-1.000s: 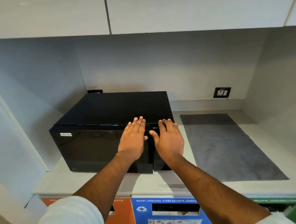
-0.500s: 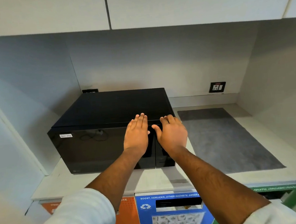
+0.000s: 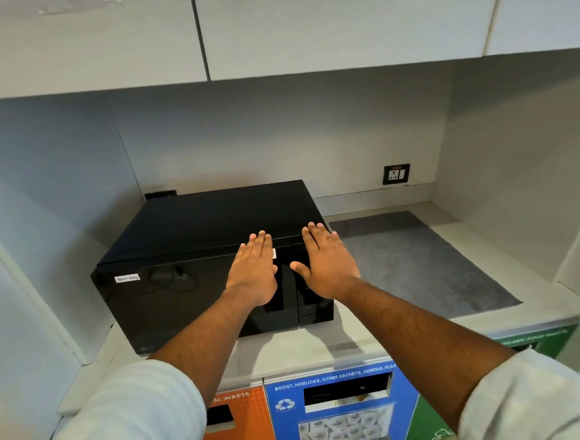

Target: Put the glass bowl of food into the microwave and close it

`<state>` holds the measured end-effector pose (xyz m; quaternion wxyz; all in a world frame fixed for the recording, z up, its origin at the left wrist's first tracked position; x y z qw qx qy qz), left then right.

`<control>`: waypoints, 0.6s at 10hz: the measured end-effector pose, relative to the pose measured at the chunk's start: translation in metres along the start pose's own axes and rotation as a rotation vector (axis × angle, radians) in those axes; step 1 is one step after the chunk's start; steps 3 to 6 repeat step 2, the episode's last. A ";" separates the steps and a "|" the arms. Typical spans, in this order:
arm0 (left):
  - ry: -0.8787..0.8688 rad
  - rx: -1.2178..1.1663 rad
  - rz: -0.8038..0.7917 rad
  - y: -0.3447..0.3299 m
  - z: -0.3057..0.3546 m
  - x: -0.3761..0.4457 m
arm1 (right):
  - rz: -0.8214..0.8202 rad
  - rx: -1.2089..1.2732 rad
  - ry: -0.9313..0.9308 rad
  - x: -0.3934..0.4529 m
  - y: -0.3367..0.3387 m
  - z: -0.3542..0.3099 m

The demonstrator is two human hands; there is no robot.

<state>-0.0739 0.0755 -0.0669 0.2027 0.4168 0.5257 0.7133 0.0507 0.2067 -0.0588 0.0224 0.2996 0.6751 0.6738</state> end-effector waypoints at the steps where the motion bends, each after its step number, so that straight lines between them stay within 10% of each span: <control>1: 0.066 -0.074 -0.016 0.006 0.002 -0.007 | 0.010 0.016 -0.016 -0.005 0.001 0.005; 6: 0.069 -0.063 0.025 0.023 0.006 -0.013 | 0.051 -0.031 0.014 -0.008 0.012 0.009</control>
Point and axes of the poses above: each hand's wrist, its own x-axis towards the middle knuckle, its own y-axis out of the back of the hand, z = x × y, the point moved 1 cm from there along x, towards the middle knuckle, and after that the axes turned 6 degrees about z, right-handed, at the moved point
